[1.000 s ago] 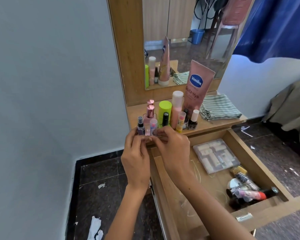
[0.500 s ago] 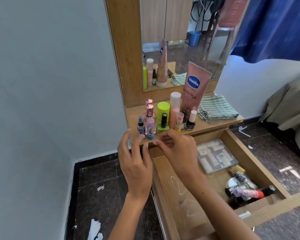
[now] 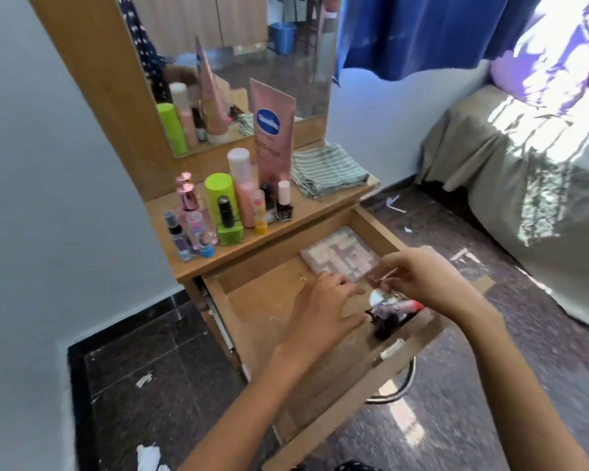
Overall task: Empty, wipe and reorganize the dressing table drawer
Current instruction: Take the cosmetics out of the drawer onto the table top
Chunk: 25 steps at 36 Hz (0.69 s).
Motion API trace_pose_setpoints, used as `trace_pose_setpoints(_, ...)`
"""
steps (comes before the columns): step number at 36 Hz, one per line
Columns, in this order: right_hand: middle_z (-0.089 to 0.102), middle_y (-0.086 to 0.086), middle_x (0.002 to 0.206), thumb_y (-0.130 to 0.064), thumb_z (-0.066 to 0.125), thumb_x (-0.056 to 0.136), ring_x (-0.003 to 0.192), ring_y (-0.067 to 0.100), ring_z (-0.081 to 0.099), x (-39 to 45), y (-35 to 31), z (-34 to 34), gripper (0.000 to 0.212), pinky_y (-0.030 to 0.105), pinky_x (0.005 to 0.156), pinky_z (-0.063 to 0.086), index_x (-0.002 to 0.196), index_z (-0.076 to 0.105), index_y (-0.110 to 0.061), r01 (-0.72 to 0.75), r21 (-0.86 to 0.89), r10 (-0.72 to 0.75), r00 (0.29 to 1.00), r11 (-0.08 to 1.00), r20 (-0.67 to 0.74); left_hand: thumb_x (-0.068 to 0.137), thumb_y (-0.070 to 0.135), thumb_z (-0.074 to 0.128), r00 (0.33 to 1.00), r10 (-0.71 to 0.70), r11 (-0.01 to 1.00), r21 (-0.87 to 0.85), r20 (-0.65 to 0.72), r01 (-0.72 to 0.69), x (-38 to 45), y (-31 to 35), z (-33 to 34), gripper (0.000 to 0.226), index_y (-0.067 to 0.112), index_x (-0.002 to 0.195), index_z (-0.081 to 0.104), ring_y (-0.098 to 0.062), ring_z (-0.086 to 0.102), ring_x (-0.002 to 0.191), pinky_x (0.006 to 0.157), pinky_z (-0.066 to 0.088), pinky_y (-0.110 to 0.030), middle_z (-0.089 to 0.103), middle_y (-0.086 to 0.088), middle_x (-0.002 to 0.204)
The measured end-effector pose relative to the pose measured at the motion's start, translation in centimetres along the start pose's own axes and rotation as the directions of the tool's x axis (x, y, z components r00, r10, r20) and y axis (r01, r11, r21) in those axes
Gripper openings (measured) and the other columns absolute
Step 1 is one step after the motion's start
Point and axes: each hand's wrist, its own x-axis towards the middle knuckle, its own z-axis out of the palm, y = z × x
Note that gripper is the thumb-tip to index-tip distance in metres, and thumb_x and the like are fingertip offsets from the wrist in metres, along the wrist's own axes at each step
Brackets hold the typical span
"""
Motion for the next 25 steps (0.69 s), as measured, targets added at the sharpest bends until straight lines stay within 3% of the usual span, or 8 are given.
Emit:
trace_pose_setpoints(2, 0.069, -0.019, 0.078, -0.006, 0.073, 0.076, 0.077, 0.0, 0.066, -0.6, 0.7, 0.1, 0.026, 0.022, 0.076, 0.052, 0.088, 0.075, -0.029, -0.023, 0.042, 0.026, 0.997, 0.999, -0.069, 0.075, 0.043, 0.075, 0.998, 0.01, 1.0, 0.025, 0.061, -0.012, 1.1, 0.8, 0.6, 0.045, 0.022, 0.113, 0.066, -0.019, 0.052, 0.102, 0.08, 0.041, -0.032, 0.062, 0.001, 0.106)
trace_pose_setpoints(7, 0.071, -0.013, 0.081, 0.001, 0.067, 0.076, 0.082, 0.008, 0.067, -1.6, 1.6, 0.6, 0.031, 0.026, 0.076, 0.051, 0.09, 0.075, -0.026, -0.035, 0.071, 0.046, 0.987, 0.997, -0.156, 0.073, 0.025, 0.076, 0.986, 0.024, 0.998, 0.058, 0.167, -0.034, 2.6, 1.8, 1.8, 0.036, 0.016, 0.107, 0.068, -0.025, 0.06, 0.098, 0.077, 0.048, -0.034, 0.067, -0.007, 0.103)
trace_pose_setpoints(9, 0.069, -0.013, 0.082, 0.001, 0.066, 0.078, 0.083, 0.007, 0.066, -1.8, 1.6, 0.7, 0.03, 0.023, 0.075, 0.049, 0.091, 0.075, -0.025, -0.057, 0.078, 0.068, 0.988, 0.995, -0.14, 0.074, 0.016, 0.074, 0.986, 0.029, 0.999, 0.021, 0.163, -0.033, 2.8, 1.9, 2.1, 0.029, 0.015, 0.102, 0.07, -0.027, 0.062, 0.093, 0.074, 0.05, -0.036, 0.068, -0.009, 0.097)
trace_pose_setpoints(13, 0.072, -0.012, 0.087, -0.003, 0.066, 0.079, 0.086, 0.009, 0.067, -2.0, 1.5, 1.3, 0.03, 0.032, 0.079, 0.054, 0.092, 0.073, -0.029, -0.076, 0.074, 0.086, 0.987, 0.994, -0.135, 0.077, 0.012, 0.07, 0.995, 0.027, 1.0, -0.015, 0.101, -0.026, 2.7, 2.0, 2.4, 0.015, 0.009, 0.091, 0.072, -0.028, 0.062, 0.083, 0.068, 0.049, -0.036, 0.069, -0.012, 0.087)
trace_pose_setpoints(16, 0.067, -0.017, 0.081, -0.008, 0.067, 0.081, 0.084, 0.007, 0.066, -2.3, 1.3, 1.4, 0.026, 0.027, 0.077, 0.053, 0.094, 0.073, -0.029, -0.083, 0.057, 0.089, 0.991, 0.995, -0.104, 0.077, 0.012, 0.071, 0.997, -0.013, 0.998, -0.064, 0.076, 0.018, 2.3, 1.6, 2.2, 0.007, 0.009, 0.083, 0.072, -0.019, 0.061, 0.076, 0.07, 0.05, -0.036, 0.069, -0.007, 0.081)
trace_pose_setpoints(20, 0.072, -0.016, 0.084, -0.014, 0.069, 0.081, 0.078, 0.0, 0.066, -2.4, 1.2, 1.8, 0.022, 0.024, 0.074, 0.055, 0.092, 0.072, -0.032, -0.076, 0.09, 0.084, 0.993, 0.993, -0.084, 0.081, 0.012, 0.072, 0.993, -0.117, 0.984, -0.132, 0.009, 0.117, 1.3, 1.1, 0.4, 0.015, 0.016, 0.095, 0.073, 0.002, 0.056, 0.074, 0.07, 0.05, -0.016, 0.068, 0.006, 0.086)
trace_pose_setpoints(25, 0.069, -0.019, 0.081, -0.015, 0.069, 0.081, 0.078, -0.002, 0.065, -2.0, 0.6, 2.0, 0.019, 0.025, 0.075, 0.054, 0.091, 0.072, -0.03, -0.071, 0.044, 0.073, 0.997, 0.996, -0.039, 0.087, 0.021, 0.066, 0.96, -0.259, 0.944, -0.236, -0.106, 0.228, -1.3, -0.1, -2.9, 0.016, 0.027, 0.101, 0.063, 0.008, 0.056, 0.082, 0.07, 0.044, -0.002, 0.06, 0.018, 0.097)
